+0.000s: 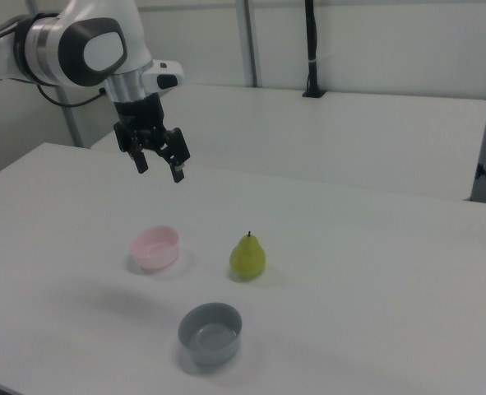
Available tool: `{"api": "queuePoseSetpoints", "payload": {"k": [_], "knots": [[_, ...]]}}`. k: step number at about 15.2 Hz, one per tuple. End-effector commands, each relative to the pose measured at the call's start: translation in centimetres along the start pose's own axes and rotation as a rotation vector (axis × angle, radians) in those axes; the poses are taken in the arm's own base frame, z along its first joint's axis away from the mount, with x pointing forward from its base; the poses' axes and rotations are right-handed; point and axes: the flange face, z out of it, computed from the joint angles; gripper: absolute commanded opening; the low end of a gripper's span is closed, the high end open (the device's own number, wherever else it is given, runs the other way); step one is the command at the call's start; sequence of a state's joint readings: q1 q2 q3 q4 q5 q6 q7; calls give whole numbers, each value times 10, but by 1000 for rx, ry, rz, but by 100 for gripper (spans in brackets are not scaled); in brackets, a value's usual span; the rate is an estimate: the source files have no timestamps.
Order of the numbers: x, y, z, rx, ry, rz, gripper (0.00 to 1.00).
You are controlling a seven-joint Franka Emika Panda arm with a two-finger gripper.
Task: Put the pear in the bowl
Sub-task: 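Move the open gripper over the yellow-green pear and lower it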
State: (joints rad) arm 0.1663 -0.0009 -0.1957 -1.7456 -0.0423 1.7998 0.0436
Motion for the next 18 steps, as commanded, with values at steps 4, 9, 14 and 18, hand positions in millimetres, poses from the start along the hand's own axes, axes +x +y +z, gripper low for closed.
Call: {"api": "queuePoseSetpoints", "payload": {"k": [4,9,14,18], "knots": [[27,37,33,-30,57,-29,100],[48,66,89,-51,29,-125,100],[67,81,162,-73,6,-147,100],[75,80,204,-84,-1,-154,100]]}}
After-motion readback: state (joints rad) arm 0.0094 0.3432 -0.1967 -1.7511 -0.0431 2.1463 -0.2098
